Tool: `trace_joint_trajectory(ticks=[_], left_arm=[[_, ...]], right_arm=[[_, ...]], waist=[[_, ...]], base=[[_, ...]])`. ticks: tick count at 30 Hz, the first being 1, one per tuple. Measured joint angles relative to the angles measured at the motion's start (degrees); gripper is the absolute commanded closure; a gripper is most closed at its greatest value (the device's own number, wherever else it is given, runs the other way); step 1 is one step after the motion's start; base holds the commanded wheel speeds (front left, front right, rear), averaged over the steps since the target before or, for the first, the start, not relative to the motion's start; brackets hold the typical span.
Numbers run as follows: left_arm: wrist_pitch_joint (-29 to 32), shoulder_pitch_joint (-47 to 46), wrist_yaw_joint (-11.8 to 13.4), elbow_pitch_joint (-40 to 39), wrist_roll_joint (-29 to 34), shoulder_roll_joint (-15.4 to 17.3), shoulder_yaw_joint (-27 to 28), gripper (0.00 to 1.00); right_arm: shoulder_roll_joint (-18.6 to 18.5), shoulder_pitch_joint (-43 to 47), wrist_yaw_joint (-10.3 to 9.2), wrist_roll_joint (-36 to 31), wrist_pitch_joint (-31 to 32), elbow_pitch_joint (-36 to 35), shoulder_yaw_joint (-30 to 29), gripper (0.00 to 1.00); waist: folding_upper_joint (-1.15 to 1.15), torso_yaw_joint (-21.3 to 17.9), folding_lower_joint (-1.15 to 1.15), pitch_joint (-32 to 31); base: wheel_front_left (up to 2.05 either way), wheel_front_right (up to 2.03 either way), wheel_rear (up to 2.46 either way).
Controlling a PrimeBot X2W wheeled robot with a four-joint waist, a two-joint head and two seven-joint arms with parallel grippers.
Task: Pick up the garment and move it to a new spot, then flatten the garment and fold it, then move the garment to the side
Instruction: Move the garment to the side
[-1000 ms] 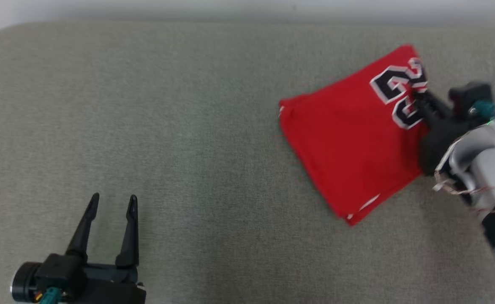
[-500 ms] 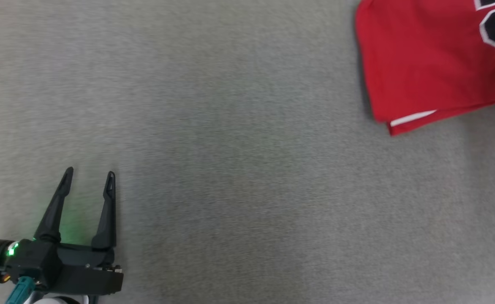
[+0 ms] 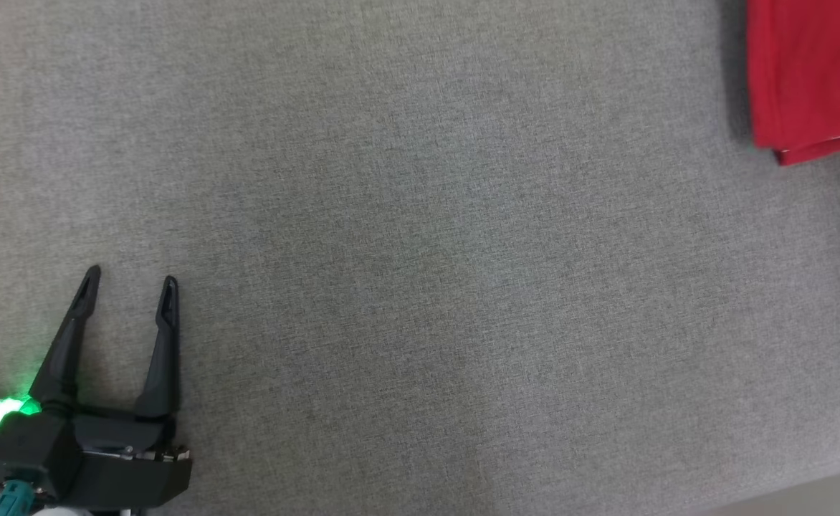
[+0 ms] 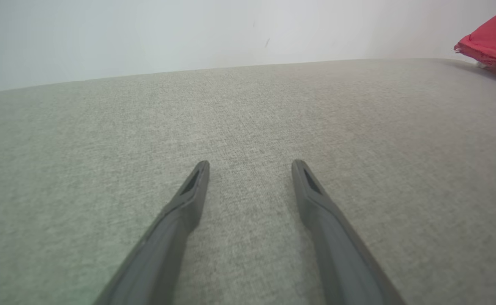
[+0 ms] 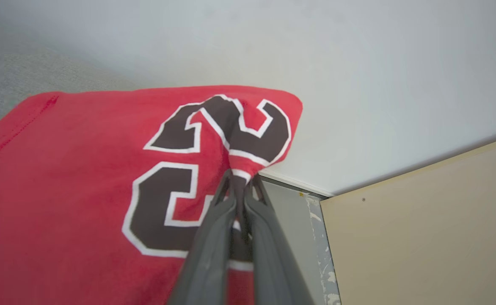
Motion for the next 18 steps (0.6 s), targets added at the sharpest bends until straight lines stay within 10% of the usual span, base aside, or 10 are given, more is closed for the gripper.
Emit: trace_joint_trajectory(ticks=[9,10,13,18], left_arm=[[-0.07,0.0,0.19,-1.16,0.11,0.35,-0.21,0.0],[-0.08,-0.01,0.22,-1.25,0.1,0.34,-0.21,0.0],[-0.09,-0.05,0.32,-1.37,0.09,0.27,-0.22,0.0],[-0.1,-0.21,0.43,-0.88,-0.05,0.02,-0.07,0.0]], right_arm=[[-2.36,-4.53,0.0,-3.7,1.44,4.31,2.35,1.0],[-2.55,-4.95,0.0,-4.17,1.48,4.9,2.5,0.91],[-2.63,-5.67,0.0,-5.02,1.93,6.3,2.93,0.0],[-1.55,-6.51,0.0,-5.71,0.13,7.57,1.55,0.0]], waist=[[-0.01,0.02,0.0,1.72],[-0.01,0.11,0.0,1.86],[-0.01,0.41,0.0,2.2],[-0.01,0.65,-0.01,2.03]], base=[[0.0,0.0,0.0],[0.0,0.0,0.0],[0.0,0.0,0.0],[0.0,0.0,0.0]])
